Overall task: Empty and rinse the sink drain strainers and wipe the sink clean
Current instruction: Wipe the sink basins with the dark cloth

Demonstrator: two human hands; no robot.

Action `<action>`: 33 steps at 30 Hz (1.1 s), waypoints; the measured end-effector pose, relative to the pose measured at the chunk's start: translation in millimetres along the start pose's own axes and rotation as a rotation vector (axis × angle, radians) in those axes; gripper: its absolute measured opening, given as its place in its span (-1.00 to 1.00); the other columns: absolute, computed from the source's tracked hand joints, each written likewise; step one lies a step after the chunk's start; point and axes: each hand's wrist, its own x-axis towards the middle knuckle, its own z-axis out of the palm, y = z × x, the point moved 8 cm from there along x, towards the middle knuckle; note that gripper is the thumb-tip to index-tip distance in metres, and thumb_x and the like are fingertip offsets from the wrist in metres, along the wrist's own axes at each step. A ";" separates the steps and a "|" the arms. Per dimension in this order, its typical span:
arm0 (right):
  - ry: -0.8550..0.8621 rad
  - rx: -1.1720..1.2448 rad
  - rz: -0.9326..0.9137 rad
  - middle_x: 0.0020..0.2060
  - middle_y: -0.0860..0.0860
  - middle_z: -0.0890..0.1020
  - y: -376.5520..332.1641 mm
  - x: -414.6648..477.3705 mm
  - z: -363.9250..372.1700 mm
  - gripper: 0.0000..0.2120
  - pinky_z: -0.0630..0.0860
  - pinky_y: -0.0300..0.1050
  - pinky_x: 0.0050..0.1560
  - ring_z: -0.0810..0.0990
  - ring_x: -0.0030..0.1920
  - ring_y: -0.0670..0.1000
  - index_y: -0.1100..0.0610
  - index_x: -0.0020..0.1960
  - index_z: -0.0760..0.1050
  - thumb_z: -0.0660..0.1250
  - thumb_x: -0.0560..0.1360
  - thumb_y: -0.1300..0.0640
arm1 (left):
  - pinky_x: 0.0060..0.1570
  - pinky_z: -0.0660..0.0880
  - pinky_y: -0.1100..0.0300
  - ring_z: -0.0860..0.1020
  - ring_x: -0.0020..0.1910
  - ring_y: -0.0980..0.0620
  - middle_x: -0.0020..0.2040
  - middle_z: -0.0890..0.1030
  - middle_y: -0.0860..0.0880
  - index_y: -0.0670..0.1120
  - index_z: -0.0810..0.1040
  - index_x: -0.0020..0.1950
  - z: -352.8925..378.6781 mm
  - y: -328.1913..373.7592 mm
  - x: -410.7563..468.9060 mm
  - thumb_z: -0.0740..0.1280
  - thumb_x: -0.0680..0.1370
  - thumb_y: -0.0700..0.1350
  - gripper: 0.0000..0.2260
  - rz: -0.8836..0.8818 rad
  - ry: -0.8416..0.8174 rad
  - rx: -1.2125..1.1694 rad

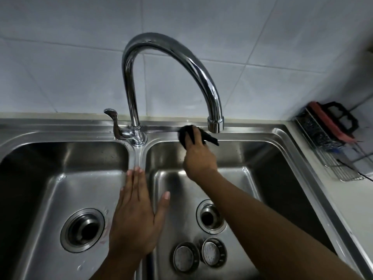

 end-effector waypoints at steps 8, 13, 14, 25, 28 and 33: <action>-0.010 0.010 0.194 0.62 -0.04 -0.09 102.1 -1.4 -25.8 -0.21 0.50 0.08 0.16 0.48 0.32 0.26 0.02 0.60 0.11 0.31 0.45 0.30 | 0.56 -0.01 -0.01 -0.29 0.59 0.09 0.63 -0.20 0.00 -0.06 -0.20 0.62 1.2 3.1 2.0 -0.18 0.57 0.38 -0.24 0.007 -0.038 0.091; -0.030 0.057 0.295 0.62 -0.03 -0.08 124.4 -0.2 -30.1 -0.23 0.51 0.07 0.17 0.47 0.35 0.25 0.04 0.59 0.15 0.33 0.45 0.33 | 0.55 0.05 -0.06 -0.21 0.61 0.00 0.64 -0.12 -0.07 -0.15 -0.10 0.63 2.2 4.9 3.1 -0.16 0.57 0.35 -0.22 0.015 -0.053 0.167; -0.035 0.067 0.311 0.61 -0.03 -0.08 130.5 -0.6 -31.6 -0.25 0.52 0.09 0.17 0.47 0.35 0.25 0.04 0.59 0.14 0.32 0.47 0.31 | 0.55 0.07 -0.08 -0.17 0.61 -0.02 0.64 -0.09 -0.09 -0.17 -0.06 0.63 2.8 5.3 2.8 -0.14 0.57 0.34 -0.21 0.020 -0.050 0.189; -0.150 -0.015 0.528 0.60 0.06 0.03 247.2 -19.8 -68.0 -0.31 0.42 0.22 0.36 0.35 0.47 0.23 0.04 0.59 0.13 0.30 0.52 0.23 | 0.47 0.22 -0.20 0.07 0.60 -0.15 0.60 0.15 -0.20 -0.26 0.14 0.58 8.1 3.7 5.7 -0.02 0.55 0.27 -0.22 0.046 -0.012 0.280; -0.125 -0.062 0.561 0.57 0.08 0.12 258.9 -32.9 -73.1 -0.41 0.45 0.18 0.24 0.44 0.37 0.27 0.04 0.55 0.21 0.23 0.54 0.20 | 0.47 0.22 -0.20 0.04 0.60 -0.13 0.61 0.13 -0.19 -0.25 0.13 0.59 8.4 2.6 5.5 -0.02 0.55 0.26 -0.23 0.041 -0.023 0.289; -0.072 -0.130 0.583 0.54 0.06 0.19 267.6 -62.1 -70.1 -0.47 0.45 0.16 0.16 0.49 0.31 0.26 0.04 0.50 0.25 0.17 0.54 0.13 | 0.45 0.24 -0.22 0.08 0.59 -0.17 0.60 0.15 -0.21 -0.27 0.17 0.57 6.4 4.1 6.4 0.00 0.52 0.23 -0.23 0.035 -0.024 0.286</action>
